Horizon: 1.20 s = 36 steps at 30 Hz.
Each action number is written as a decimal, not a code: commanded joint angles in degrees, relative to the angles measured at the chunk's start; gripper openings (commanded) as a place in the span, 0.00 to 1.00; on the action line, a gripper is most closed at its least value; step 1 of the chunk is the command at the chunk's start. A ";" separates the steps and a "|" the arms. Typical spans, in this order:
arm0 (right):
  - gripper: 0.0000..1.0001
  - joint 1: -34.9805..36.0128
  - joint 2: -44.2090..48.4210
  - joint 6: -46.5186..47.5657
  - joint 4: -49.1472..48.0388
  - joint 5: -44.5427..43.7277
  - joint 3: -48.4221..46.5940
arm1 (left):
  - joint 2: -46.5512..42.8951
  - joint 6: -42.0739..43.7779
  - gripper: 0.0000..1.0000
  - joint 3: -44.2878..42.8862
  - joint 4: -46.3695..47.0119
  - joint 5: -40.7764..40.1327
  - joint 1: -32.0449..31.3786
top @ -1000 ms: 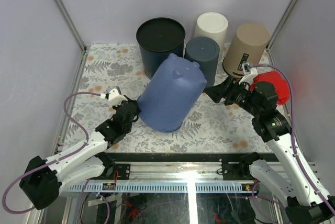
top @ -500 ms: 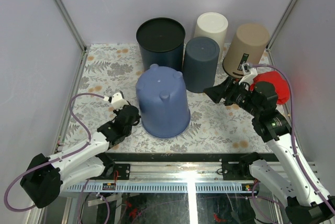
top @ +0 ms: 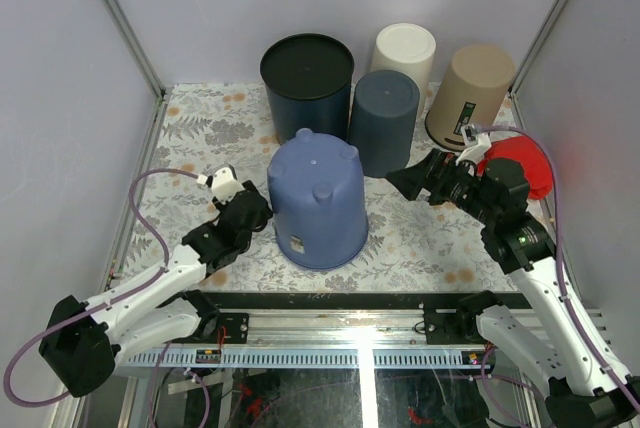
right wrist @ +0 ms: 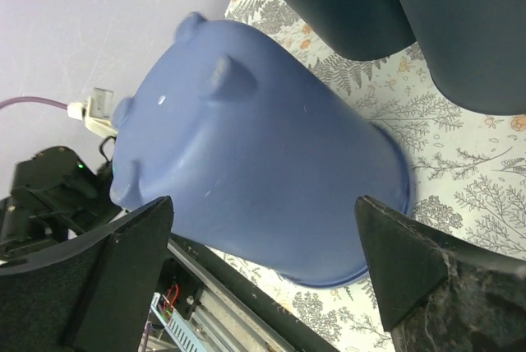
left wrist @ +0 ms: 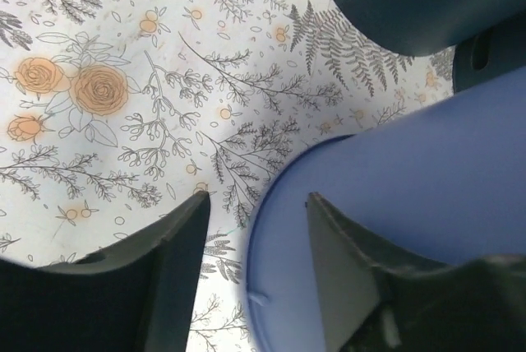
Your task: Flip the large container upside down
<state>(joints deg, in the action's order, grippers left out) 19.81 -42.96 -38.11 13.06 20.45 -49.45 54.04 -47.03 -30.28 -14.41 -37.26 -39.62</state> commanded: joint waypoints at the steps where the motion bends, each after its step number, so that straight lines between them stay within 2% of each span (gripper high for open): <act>1: 0.99 -0.23 0.70 -0.48 -3.17 0.00 1.77 | -0.79 -0.69 0.57 -4.84 -6.09 -0.66 0.42; 3: 1.00 -0.26 0.55 -0.70 -3.58 -0.31 2.50 | -0.80 -0.70 0.64 -6.18 -7.78 -0.93 0.37; 10: 1.00 -0.27 -2.31 0.28 -3.57 0.24 2.06 | 0.86 1.01 0.75 -9.47 -10.72 -1.43 0.87; 15: 0.99 -0.29 -2.55 2.27 -1.22 -3.24 0.18 | 2.41 2.35 0.83 -12.60 -13.24 -2.47 2.57; 24: 0.99 -0.28 -2.40 5.98 3.82 -11.28 -4.89 | 5.05 7.15 0.99 -19.73 -12.23 0.87 6.79; 36: 0.99 -0.23 -4.56 6.65 4.96 -13.44 -7.15 | 5.31 7.29 1.00 -21.26 -11.77 2.69 7.61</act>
<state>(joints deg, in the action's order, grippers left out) 19.79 -47.16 -32.47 18.61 8.45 -54.06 59.35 -41.19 -49.84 -26.83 -35.48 -32.40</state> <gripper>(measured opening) 0.993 0.995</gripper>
